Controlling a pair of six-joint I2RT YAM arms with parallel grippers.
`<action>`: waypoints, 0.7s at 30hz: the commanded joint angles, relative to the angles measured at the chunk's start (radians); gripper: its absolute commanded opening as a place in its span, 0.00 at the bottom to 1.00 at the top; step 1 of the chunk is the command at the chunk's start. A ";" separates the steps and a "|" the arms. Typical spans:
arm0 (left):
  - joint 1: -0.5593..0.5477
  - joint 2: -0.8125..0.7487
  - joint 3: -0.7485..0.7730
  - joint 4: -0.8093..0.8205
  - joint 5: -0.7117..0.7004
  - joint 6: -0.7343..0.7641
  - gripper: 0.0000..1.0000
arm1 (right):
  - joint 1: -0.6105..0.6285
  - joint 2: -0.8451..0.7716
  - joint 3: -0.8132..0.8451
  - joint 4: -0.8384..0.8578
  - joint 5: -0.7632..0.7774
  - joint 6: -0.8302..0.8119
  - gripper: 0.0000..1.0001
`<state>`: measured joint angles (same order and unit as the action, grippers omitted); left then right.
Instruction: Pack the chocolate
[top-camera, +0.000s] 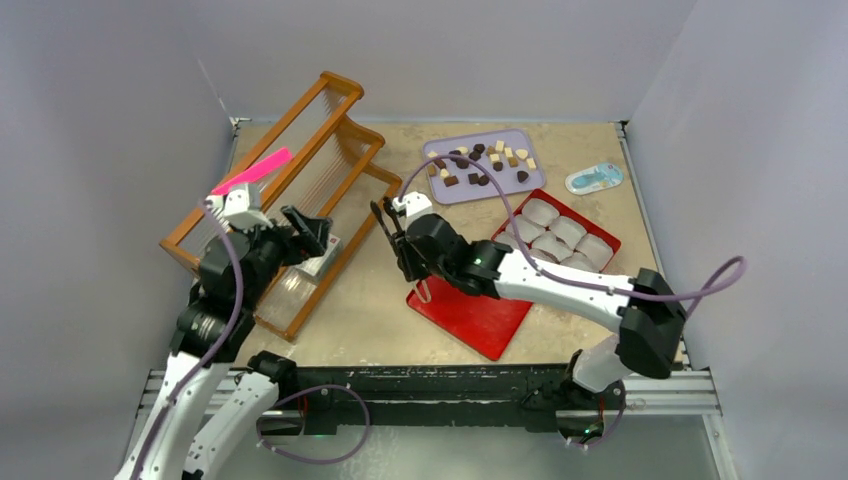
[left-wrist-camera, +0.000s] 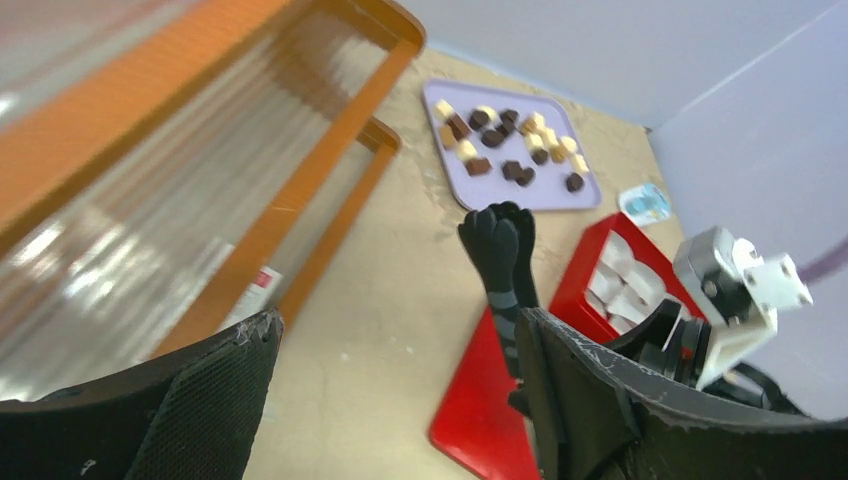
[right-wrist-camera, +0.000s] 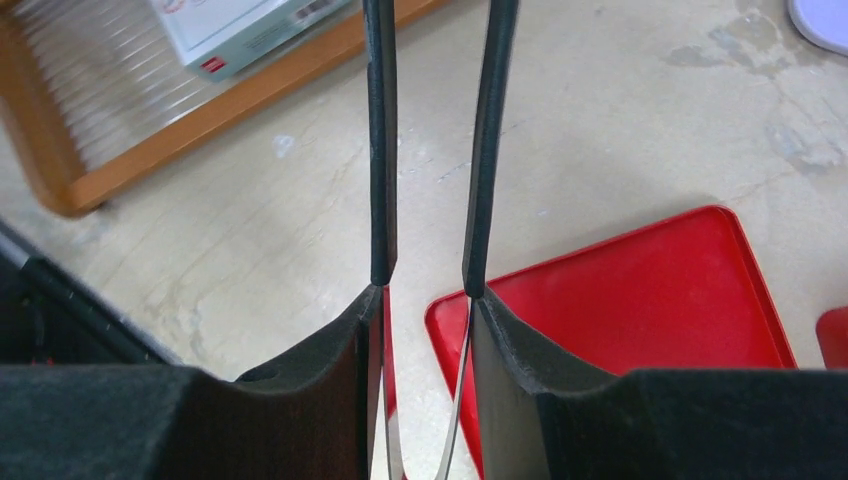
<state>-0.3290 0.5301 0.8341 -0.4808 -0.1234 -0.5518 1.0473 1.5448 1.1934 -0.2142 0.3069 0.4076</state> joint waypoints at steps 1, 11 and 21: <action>-0.002 0.137 0.077 0.047 0.155 -0.114 0.84 | 0.003 -0.126 -0.099 0.202 -0.126 -0.110 0.37; -0.002 0.394 0.083 0.249 0.451 -0.139 0.88 | 0.003 -0.200 -0.111 0.230 -0.244 -0.193 0.38; -0.002 0.487 0.122 0.079 0.305 -0.079 0.78 | 0.001 -0.263 -0.101 0.144 -0.182 -0.171 0.38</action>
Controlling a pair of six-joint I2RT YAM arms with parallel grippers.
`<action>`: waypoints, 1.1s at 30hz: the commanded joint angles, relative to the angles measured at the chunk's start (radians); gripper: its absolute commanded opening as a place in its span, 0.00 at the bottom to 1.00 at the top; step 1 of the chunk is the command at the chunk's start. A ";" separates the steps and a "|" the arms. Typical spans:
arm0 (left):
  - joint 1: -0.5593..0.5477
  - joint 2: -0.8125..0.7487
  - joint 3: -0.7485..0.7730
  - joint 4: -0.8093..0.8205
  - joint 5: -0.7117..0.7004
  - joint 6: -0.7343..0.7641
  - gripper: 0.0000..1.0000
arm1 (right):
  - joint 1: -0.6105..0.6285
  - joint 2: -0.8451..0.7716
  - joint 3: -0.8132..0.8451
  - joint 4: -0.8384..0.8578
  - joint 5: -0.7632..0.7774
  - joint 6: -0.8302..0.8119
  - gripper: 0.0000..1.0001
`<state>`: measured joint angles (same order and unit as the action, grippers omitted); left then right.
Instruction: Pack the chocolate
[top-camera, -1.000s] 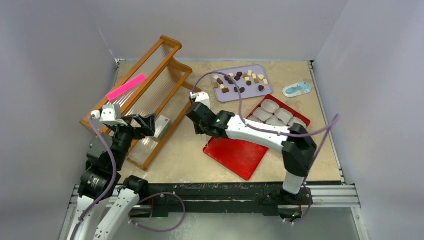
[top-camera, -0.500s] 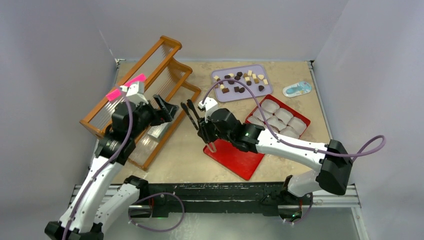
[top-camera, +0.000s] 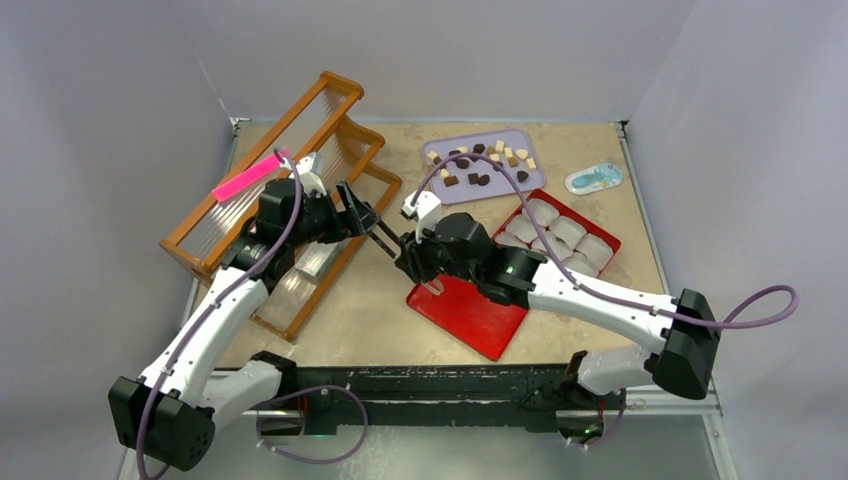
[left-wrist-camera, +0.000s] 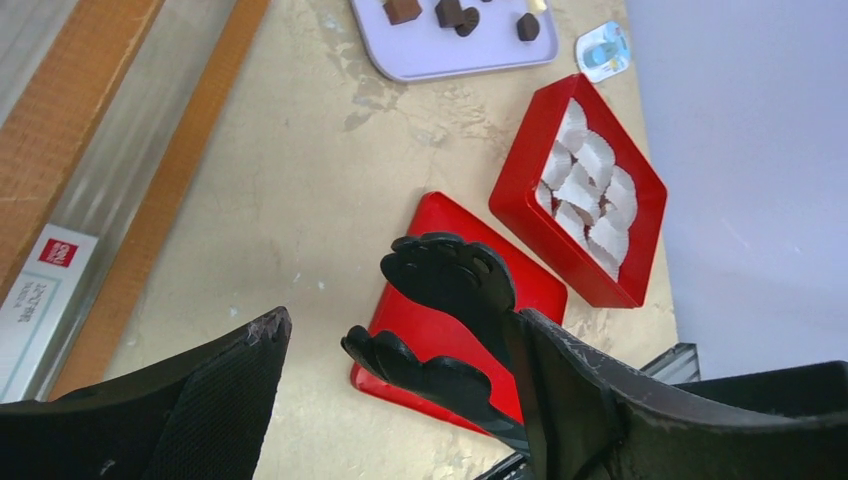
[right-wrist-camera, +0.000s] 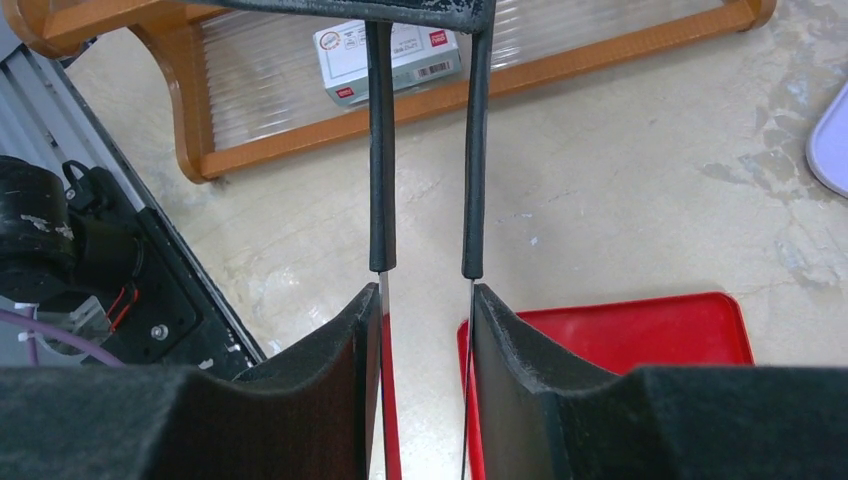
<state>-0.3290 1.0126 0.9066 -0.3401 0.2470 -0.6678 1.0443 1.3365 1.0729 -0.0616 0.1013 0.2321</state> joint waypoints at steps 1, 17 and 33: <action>-0.002 0.005 0.045 -0.068 -0.073 0.042 0.77 | 0.005 -0.063 0.019 -0.011 0.023 0.005 0.37; -0.002 0.007 -0.023 -0.075 -0.046 0.060 0.73 | 0.005 -0.061 0.087 -0.075 0.072 0.053 0.38; -0.002 -0.074 0.106 -0.103 -0.012 0.162 0.83 | -0.080 0.035 0.147 -0.208 0.121 0.006 0.38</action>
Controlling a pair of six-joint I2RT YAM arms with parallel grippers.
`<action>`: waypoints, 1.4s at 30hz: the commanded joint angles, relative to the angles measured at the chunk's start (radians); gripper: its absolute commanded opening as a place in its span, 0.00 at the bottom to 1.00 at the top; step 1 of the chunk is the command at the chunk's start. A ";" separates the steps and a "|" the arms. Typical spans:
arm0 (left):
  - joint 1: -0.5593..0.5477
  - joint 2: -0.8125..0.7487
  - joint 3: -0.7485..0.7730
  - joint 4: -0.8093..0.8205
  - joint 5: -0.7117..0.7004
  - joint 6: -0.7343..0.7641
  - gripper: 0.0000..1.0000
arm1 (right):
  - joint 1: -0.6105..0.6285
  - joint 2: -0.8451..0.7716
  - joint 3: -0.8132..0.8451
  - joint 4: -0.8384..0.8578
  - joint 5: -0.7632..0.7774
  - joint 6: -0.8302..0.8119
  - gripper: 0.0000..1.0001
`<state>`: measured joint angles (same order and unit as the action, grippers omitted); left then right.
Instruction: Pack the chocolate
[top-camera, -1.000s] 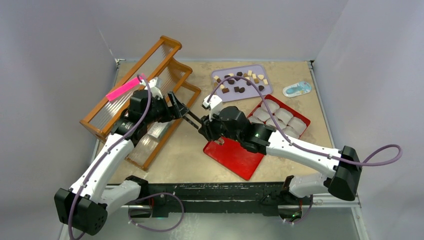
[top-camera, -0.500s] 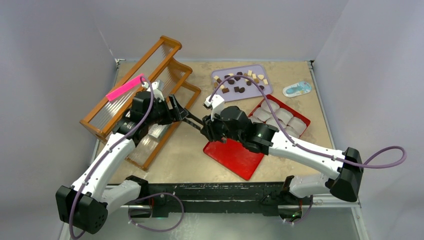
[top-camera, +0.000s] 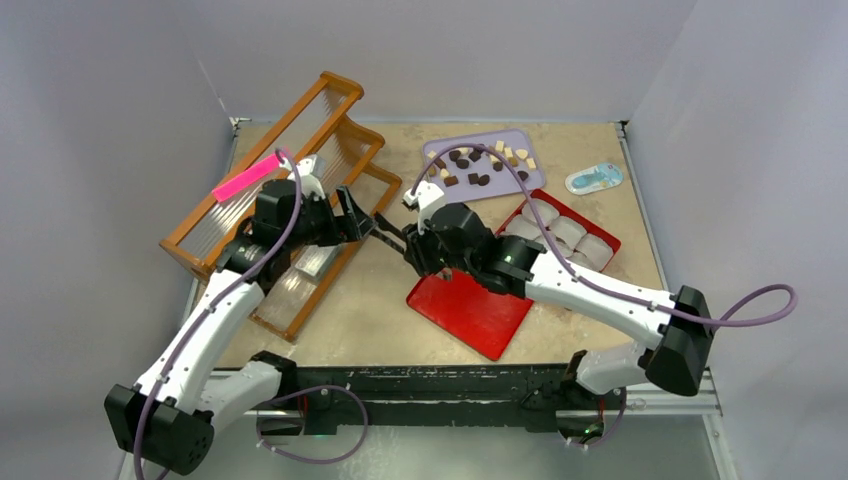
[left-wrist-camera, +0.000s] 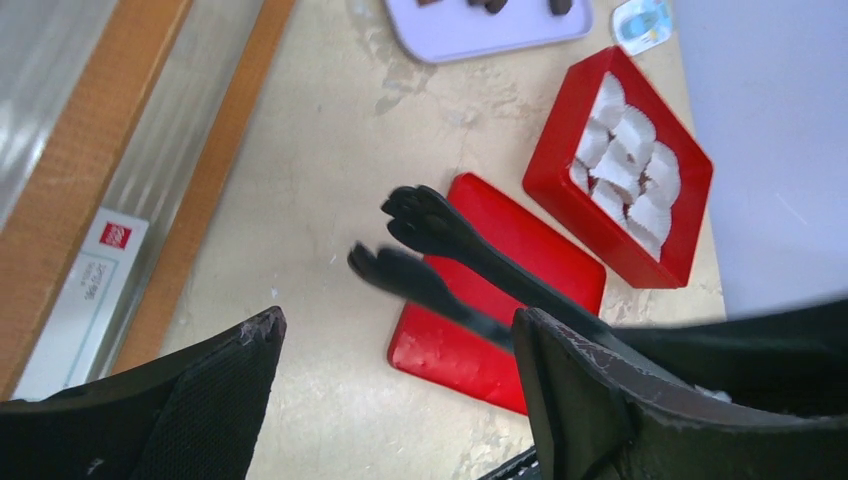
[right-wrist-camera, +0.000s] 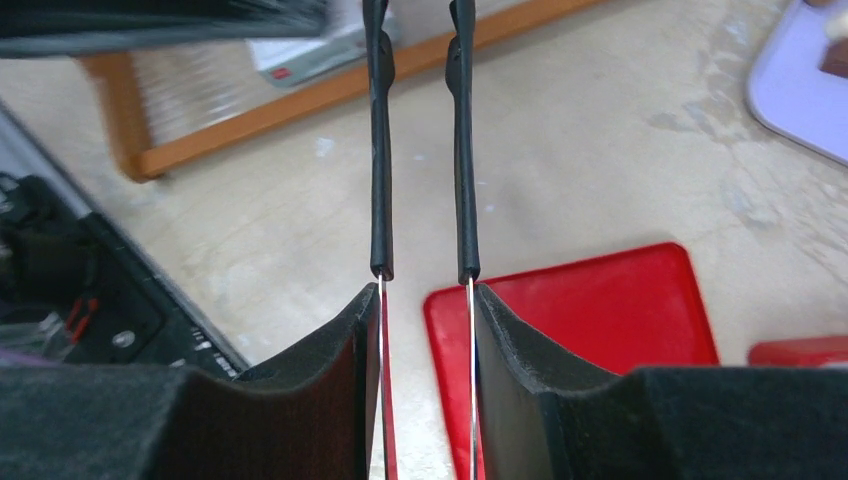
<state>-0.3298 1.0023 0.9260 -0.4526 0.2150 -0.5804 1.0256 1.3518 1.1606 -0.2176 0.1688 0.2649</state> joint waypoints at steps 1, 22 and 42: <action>-0.002 -0.078 0.087 0.014 0.023 0.093 0.85 | -0.083 0.024 0.060 -0.060 0.044 -0.029 0.38; -0.002 -0.373 -0.074 0.107 -0.049 0.234 1.00 | -0.451 0.373 0.266 -0.106 0.088 -0.167 0.40; -0.002 -0.378 -0.078 0.105 -0.037 0.240 0.99 | -0.517 0.535 0.392 -0.099 0.039 -0.207 0.45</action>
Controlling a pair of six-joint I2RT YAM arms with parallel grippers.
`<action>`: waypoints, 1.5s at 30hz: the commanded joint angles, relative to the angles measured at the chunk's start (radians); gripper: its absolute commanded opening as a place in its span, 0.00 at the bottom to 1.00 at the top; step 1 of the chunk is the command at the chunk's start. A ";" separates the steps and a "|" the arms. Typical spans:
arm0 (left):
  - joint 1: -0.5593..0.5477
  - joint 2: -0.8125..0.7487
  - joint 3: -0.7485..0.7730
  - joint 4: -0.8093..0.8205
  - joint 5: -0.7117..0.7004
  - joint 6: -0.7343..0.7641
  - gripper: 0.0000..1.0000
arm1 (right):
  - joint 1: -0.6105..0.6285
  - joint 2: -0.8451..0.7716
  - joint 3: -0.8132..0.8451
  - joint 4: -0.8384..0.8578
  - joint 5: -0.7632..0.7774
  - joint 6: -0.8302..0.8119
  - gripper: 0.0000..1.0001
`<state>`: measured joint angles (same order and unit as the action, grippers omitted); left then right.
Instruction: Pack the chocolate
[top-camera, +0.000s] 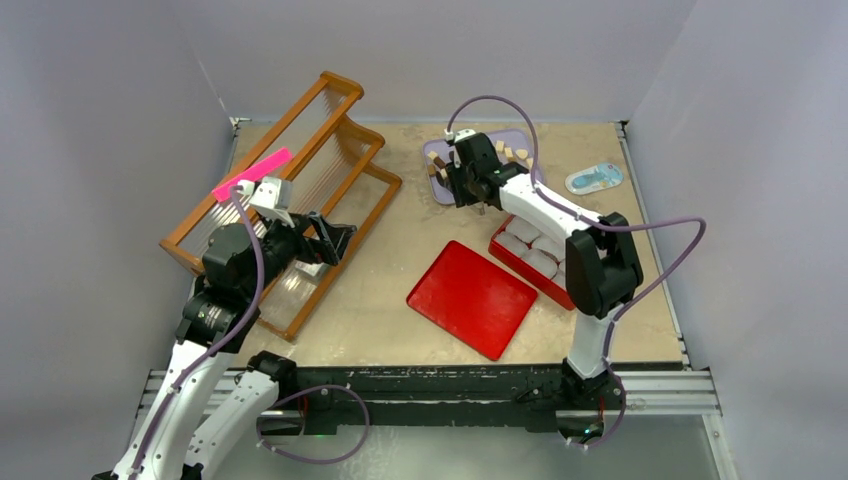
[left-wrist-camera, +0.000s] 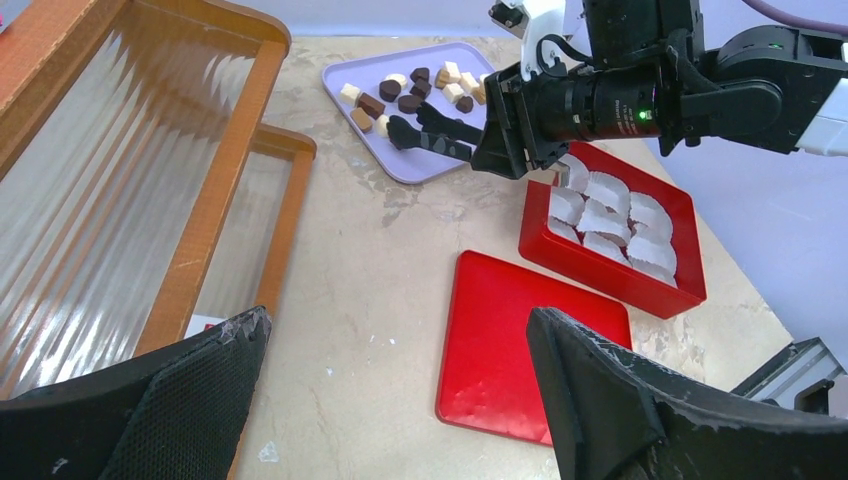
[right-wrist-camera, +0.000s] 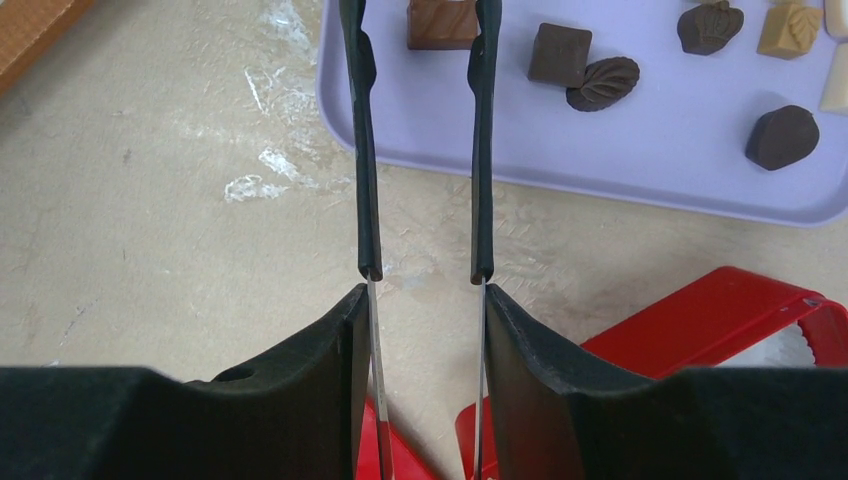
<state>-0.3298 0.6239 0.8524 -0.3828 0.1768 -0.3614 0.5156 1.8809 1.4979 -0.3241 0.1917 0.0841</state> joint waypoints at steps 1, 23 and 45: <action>-0.002 0.001 -0.003 0.034 0.000 0.021 0.99 | -0.007 0.009 0.058 0.007 0.023 -0.029 0.46; -0.002 -0.013 -0.006 0.030 -0.031 0.022 0.99 | -0.041 0.078 0.078 0.006 0.002 -0.032 0.42; -0.002 -0.019 -0.006 0.028 -0.048 0.022 0.98 | -0.044 0.039 0.083 -0.032 -0.032 -0.034 0.31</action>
<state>-0.3298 0.6136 0.8524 -0.3828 0.1417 -0.3550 0.4755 1.9965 1.5631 -0.3317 0.1814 0.0483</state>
